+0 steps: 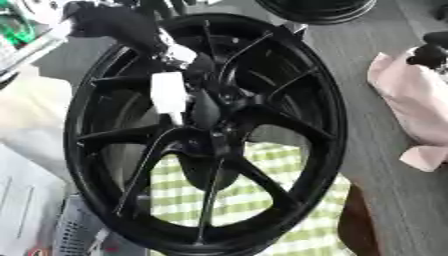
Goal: Pull the pin out of the wheel hub.
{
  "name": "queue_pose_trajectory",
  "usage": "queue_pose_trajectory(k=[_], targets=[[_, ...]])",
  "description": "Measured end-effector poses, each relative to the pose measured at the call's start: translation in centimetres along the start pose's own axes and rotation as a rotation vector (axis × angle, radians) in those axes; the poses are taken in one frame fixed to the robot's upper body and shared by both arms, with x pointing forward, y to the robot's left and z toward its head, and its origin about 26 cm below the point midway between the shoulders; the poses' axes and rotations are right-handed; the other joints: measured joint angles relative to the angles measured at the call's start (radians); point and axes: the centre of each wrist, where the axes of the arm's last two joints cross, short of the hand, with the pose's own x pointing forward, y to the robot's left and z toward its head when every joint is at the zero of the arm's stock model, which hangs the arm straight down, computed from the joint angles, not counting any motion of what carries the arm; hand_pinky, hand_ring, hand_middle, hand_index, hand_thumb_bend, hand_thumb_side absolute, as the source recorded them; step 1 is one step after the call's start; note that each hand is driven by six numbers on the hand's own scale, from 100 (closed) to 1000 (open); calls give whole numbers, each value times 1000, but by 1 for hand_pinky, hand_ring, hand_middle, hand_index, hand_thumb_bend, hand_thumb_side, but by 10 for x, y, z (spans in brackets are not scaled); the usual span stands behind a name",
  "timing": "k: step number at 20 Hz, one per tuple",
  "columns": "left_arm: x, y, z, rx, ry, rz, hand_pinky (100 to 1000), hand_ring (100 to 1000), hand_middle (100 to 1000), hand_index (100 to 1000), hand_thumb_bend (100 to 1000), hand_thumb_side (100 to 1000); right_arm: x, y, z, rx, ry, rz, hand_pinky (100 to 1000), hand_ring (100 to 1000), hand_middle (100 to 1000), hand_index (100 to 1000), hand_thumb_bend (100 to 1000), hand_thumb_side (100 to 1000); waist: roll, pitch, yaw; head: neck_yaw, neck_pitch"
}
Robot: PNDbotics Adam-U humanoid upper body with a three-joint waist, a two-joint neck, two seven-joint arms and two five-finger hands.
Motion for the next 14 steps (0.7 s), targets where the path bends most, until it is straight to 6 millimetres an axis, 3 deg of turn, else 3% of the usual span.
queue_pose_trajectory(k=[6, 14], targets=[[-20, 3, 14, -48, 10, -55, 859, 807, 754, 850, 760, 366, 0, 0, 0, -3, 3, 0, 911, 692, 613, 724, 411, 389, 4, 9, 0, -10, -4], [-38, 10, 36, -83, 64, -164, 847, 796, 743, 843, 761, 390, -3, 0, 2, -6, 13, 5, 912, 692, 614, 724, 412, 390, 6, 21, -2, -18, -3]])
